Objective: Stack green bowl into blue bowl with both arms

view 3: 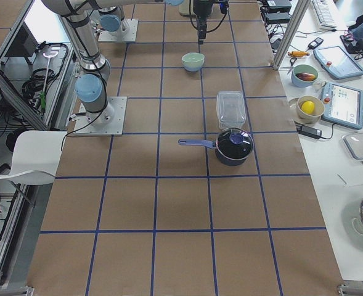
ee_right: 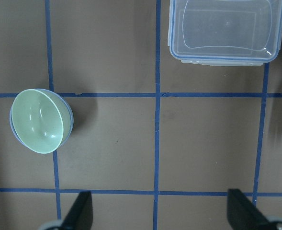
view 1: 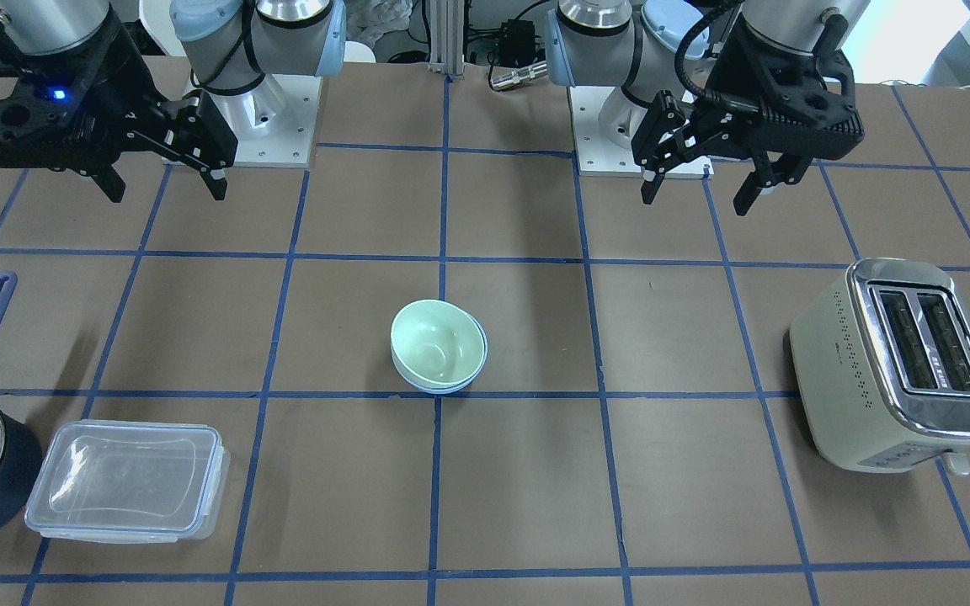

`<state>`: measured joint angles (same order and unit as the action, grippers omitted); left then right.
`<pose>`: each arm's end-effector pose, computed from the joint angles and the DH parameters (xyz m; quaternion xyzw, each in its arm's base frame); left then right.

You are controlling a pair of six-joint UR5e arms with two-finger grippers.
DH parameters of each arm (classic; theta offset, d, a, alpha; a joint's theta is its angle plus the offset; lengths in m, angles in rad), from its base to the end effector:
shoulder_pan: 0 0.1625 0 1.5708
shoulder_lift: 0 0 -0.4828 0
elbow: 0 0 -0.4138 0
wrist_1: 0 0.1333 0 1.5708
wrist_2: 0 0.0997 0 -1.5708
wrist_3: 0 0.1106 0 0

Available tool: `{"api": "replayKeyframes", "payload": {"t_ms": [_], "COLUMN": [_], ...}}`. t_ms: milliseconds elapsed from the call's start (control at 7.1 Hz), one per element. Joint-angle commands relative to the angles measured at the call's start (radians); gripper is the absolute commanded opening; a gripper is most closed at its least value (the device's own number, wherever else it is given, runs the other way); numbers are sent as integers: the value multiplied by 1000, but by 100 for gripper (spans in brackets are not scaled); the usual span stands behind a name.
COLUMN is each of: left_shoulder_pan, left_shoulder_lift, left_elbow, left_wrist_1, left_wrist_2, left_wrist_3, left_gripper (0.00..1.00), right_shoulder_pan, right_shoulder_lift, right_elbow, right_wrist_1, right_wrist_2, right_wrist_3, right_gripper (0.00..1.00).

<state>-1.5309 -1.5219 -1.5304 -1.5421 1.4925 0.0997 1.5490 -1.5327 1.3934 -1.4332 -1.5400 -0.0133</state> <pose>-0.1219 -0.5058 0.5839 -0.0321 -0.9970 0.0615 0.0349 0.1252 -0.5309 0.5920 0.0042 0.9999 -0.0011 0.0154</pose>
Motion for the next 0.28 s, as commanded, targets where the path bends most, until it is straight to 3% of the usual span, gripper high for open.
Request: {"api": "replayKeyframes", "payload": {"t_ms": [0,141], "left_shoulder_pan": [0,0], "left_shoulder_lift": [5,6], "left_elbow": [4,7], "left_wrist_1": [-3,-4], "left_wrist_2": [2,14], "left_wrist_3": [-5,-46], "left_gripper": [100,100], "right_shoulder_pan": [0,0], "right_shoulder_lift": [0,3], "right_elbow": [-7,-5], "right_wrist_1": [-3,-7], "right_wrist_2": [-66,-55], "right_wrist_3": [54,53], "right_gripper": [100,100]}}
